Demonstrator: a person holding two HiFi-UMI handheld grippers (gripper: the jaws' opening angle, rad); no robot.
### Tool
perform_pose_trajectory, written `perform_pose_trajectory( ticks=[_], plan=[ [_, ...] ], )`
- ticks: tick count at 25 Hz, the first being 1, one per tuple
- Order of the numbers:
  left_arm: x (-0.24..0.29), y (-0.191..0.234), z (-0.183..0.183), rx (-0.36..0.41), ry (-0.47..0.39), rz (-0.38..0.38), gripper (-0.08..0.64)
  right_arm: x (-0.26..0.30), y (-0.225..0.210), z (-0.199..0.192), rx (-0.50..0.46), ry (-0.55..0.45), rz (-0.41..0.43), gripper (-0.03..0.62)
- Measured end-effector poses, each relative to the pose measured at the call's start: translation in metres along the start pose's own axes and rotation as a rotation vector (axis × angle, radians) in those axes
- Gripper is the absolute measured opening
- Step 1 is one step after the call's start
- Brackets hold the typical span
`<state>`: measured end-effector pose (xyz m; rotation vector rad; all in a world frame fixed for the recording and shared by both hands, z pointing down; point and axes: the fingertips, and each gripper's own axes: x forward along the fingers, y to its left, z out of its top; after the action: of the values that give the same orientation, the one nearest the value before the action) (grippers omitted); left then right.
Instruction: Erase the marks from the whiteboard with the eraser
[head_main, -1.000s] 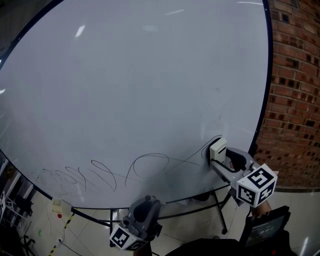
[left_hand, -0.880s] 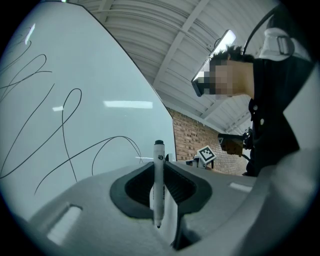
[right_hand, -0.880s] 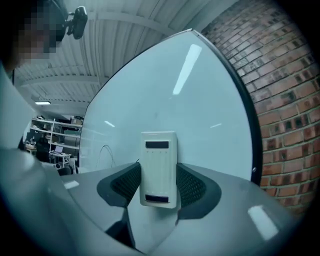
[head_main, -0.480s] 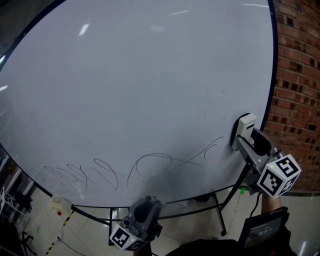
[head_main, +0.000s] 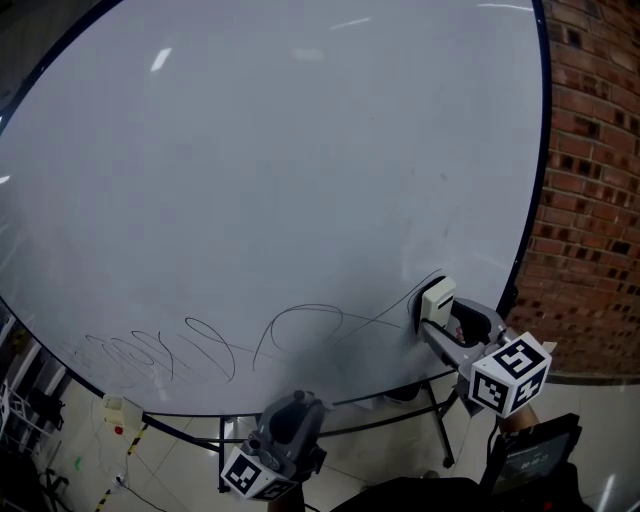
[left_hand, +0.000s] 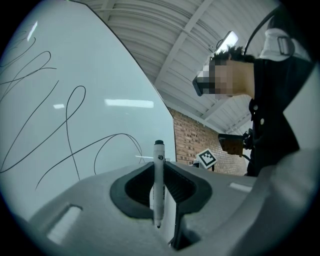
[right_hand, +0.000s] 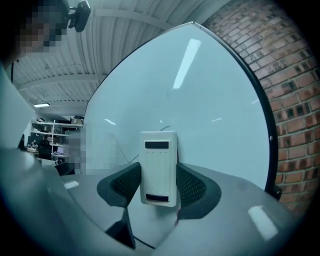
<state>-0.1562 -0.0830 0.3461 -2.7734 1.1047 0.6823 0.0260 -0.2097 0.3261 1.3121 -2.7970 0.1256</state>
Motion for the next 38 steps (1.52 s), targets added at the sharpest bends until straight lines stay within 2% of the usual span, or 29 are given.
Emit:
perform_pose_trajectory(
  ticks=[4, 7, 9, 15, 20, 25, 34, 38],
  plan=[
    [-0.003, -0.001, -0.001, -0.019, 0.003, -0.011, 0.061, 0.003, 0.005, -0.04, 0.068, 0.046, 0.042, 0.225],
    [-0.008, -0.001, 0.0, -0.034, -0.002, -0.022, 0.061, -0.008, 0.011, -0.049, 0.164, -0.012, 0.091, 0.225],
    [-0.012, -0.001, -0.002, -0.048, 0.001, -0.032, 0.061, -0.02, 0.018, -0.046, 0.193, -0.064, 0.117, 0.225],
    [-0.019, -0.006, -0.006, -0.082, 0.014, -0.067, 0.061, -0.05, 0.053, -0.047, 0.211, -0.161, 0.21, 0.225],
    [-0.019, -0.018, -0.004, -0.072, 0.016, -0.085, 0.061, -0.064, 0.073, -0.063, 0.211, -0.157, 0.247, 0.225],
    [-0.011, -0.049, -0.004, -0.066, 0.017, -0.095, 0.061, -0.09, 0.076, -0.067, 0.215, -0.174, 0.278, 0.225],
    [-0.008, -0.103, -0.023, -0.05, 0.097, -0.078, 0.061, -0.139, 0.083, -0.077, 0.237, -0.181, 0.342, 0.225],
    [-0.008, -0.115, -0.018, -0.035, 0.08, -0.086, 0.061, -0.144, 0.088, -0.084, 0.244, -0.169, 0.346, 0.225]
  ],
)
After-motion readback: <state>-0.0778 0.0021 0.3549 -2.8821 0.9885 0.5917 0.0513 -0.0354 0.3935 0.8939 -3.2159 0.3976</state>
